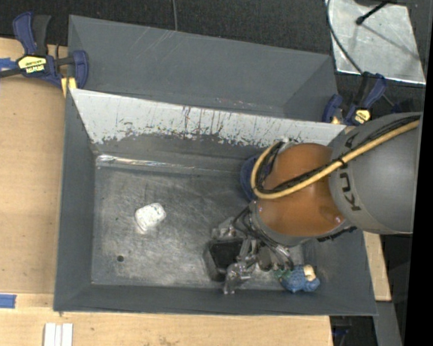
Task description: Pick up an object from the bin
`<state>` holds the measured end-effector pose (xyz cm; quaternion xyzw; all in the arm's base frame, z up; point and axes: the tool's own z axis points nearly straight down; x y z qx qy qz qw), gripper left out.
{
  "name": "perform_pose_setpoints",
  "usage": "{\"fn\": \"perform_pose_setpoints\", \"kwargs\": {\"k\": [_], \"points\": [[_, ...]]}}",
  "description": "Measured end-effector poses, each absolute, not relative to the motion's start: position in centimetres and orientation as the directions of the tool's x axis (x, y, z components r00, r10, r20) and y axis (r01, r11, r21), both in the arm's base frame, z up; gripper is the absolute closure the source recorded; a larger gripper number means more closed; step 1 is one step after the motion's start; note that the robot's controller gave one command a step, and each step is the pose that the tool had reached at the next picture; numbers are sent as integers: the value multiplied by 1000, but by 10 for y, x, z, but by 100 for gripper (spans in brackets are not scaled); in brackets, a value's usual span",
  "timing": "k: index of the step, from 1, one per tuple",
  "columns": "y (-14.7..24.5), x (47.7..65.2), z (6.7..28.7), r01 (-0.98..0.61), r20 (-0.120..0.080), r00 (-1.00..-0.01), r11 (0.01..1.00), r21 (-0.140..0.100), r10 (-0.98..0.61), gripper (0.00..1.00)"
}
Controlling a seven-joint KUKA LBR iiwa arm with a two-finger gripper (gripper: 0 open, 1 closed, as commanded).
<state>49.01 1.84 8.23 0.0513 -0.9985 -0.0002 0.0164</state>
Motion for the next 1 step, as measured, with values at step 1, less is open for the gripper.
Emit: {"fn": "perform_pose_setpoints", "kwargs": {"k": [1], "points": [[-59,501,266,-464,-2,-886,886,-3,-464,100]]}}
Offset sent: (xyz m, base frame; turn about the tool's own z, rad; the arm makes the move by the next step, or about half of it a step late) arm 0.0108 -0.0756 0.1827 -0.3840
